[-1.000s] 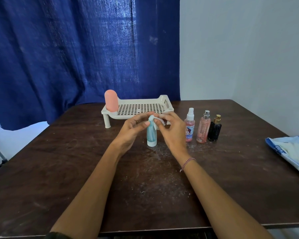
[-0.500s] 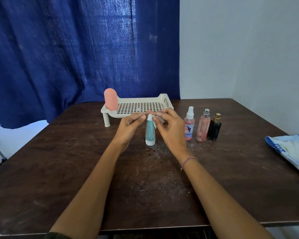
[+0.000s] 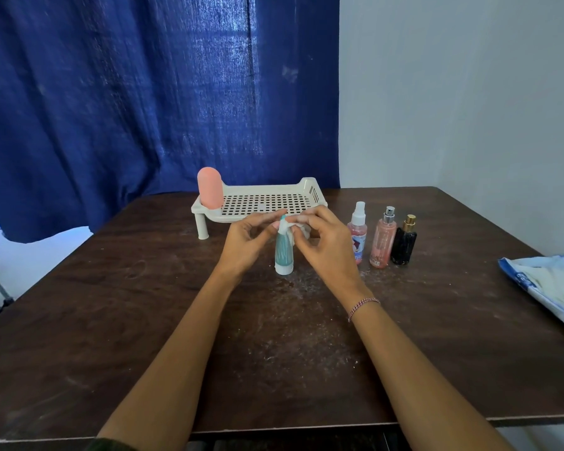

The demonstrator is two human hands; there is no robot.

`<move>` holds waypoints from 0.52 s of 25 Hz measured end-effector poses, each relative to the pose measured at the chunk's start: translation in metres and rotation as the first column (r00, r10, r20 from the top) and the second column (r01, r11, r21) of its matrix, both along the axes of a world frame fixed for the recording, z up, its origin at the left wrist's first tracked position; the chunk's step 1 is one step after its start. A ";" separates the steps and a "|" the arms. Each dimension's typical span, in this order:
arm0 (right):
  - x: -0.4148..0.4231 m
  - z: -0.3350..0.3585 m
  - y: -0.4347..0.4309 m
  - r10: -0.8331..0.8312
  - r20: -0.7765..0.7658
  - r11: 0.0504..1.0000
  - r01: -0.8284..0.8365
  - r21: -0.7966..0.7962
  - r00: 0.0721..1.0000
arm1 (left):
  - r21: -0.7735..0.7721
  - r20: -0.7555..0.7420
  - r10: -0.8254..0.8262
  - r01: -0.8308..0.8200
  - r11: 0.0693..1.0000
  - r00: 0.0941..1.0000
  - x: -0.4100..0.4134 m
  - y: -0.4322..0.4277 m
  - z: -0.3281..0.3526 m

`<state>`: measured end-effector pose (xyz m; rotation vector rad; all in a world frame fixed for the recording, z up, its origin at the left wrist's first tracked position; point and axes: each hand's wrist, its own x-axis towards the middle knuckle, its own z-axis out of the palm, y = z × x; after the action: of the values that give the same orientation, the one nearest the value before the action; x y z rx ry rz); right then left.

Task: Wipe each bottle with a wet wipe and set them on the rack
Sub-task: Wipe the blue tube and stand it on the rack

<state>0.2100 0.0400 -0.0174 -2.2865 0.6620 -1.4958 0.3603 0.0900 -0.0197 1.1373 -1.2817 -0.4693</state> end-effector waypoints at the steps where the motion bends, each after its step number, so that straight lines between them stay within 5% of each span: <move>1: 0.000 0.000 0.001 0.003 -0.002 1.000 -0.003 -0.003 1.000 | 0.000 0.009 0.005 -0.005 1.000 1.000 0.000 0.000 0.000; 13: -0.006 0.003 0.002 0.033 -0.087 0.999 -0.030 0.031 0.996 | 0.012 -0.082 0.010 -0.009 1.000 0.997 0.002 -0.003 -0.003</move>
<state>0.2045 0.0422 -0.0141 -2.3401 0.6644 -1.3685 0.3620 0.0872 -0.0227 1.1225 -1.2030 -0.5121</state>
